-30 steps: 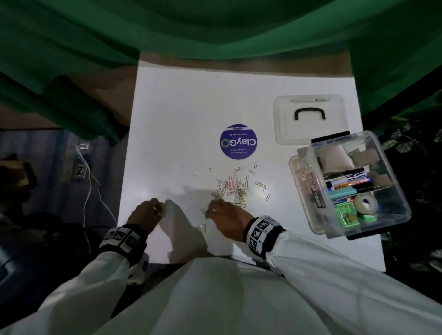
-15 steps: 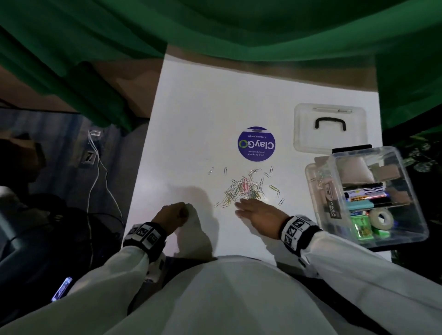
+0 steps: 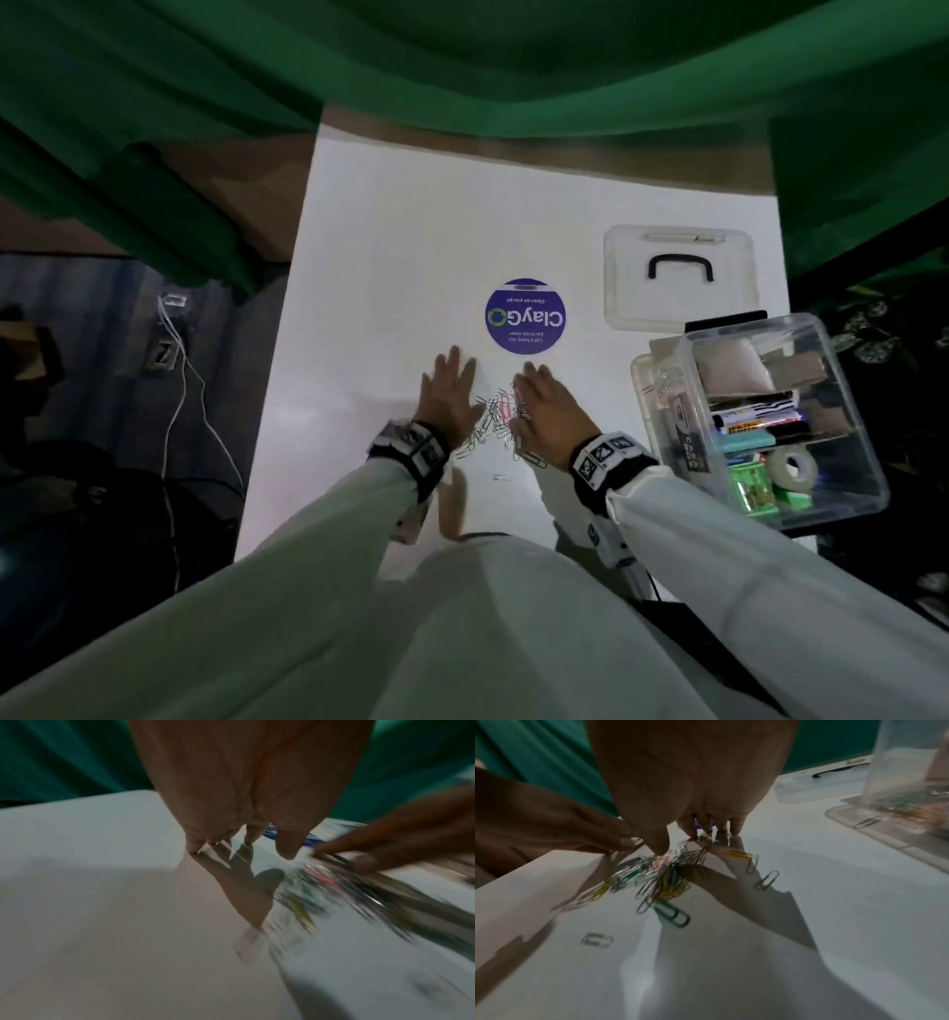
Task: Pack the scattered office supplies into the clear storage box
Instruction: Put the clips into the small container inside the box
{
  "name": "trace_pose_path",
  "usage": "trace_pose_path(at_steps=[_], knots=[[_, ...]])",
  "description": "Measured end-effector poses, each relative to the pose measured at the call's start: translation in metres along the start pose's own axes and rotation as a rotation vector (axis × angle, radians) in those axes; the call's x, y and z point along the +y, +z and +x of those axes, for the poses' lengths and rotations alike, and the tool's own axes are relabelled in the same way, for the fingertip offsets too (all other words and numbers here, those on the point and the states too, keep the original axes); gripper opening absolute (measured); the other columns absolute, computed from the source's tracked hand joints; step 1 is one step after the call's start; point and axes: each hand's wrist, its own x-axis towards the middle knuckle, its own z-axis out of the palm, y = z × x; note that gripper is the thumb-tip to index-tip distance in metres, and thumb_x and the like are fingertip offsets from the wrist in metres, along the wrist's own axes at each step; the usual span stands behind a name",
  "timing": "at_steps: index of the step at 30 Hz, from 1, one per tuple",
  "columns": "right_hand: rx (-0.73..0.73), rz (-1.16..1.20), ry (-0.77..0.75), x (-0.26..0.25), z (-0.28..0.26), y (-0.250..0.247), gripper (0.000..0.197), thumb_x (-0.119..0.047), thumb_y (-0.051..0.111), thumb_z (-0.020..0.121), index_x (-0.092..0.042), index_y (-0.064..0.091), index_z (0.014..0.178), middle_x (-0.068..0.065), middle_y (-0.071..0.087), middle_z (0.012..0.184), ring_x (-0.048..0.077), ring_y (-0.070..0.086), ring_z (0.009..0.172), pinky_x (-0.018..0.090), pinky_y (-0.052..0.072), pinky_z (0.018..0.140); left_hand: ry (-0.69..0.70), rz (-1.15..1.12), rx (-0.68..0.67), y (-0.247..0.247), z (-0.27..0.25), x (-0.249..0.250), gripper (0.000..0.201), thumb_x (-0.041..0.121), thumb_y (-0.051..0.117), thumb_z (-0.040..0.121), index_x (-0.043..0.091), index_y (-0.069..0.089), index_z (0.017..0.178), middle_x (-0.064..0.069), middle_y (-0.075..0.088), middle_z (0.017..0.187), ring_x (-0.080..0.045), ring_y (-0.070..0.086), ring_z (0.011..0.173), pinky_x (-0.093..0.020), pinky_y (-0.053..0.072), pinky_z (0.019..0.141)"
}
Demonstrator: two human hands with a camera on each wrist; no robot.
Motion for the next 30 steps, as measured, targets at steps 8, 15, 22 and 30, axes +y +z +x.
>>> trace_pose_path(at_steps=[8,15,22,30], knots=[[0.228,0.096,0.091,0.029,-0.056,0.004,0.071,-0.037,0.071,0.081,-0.015,0.04,0.141,0.014,0.045,0.139,0.033,0.045,0.124,0.044,0.044,0.1,0.113,0.012,0.101,0.02,-0.057,0.002,0.098,0.033,0.074,0.077,0.022,0.012,0.152,-0.015,0.01,0.158,-0.032,0.014,0.145,-0.044,0.022,0.115],[0.022,-0.01,0.233,-0.002,-0.043,0.003,0.085,-0.052,0.081,0.061,-0.017,0.041,0.128,0.007,0.041,0.12,0.029,0.044,0.107,0.04,0.048,0.081,0.079,-0.073,0.036,0.017,-0.037,0.008,0.102,0.022,0.087,0.062,0.021,0.029,0.146,-0.014,0.032,0.13,-0.032,0.046,0.112,-0.042,0.046,0.099],[0.005,0.081,0.166,-0.019,-0.024,-0.01,0.033,-0.008,0.053,0.086,-0.01,0.051,0.119,0.01,0.049,0.117,0.03,0.049,0.106,0.038,0.045,0.075,0.106,-0.261,0.059,0.005,-0.017,0.04,0.025,0.0,0.066,0.076,0.004,0.056,0.098,-0.015,0.044,0.098,-0.028,0.052,0.078,-0.035,0.046,0.072],[0.134,0.176,0.248,0.01,-0.039,-0.027,0.016,0.0,0.053,0.085,-0.006,0.059,0.099,0.012,0.058,0.101,0.034,0.059,0.092,0.032,0.037,0.067,0.06,-0.273,0.071,-0.023,-0.018,0.046,0.014,0.007,0.059,0.08,0.018,0.057,0.072,-0.004,0.052,0.077,-0.026,0.053,0.074,-0.035,0.042,0.07]])
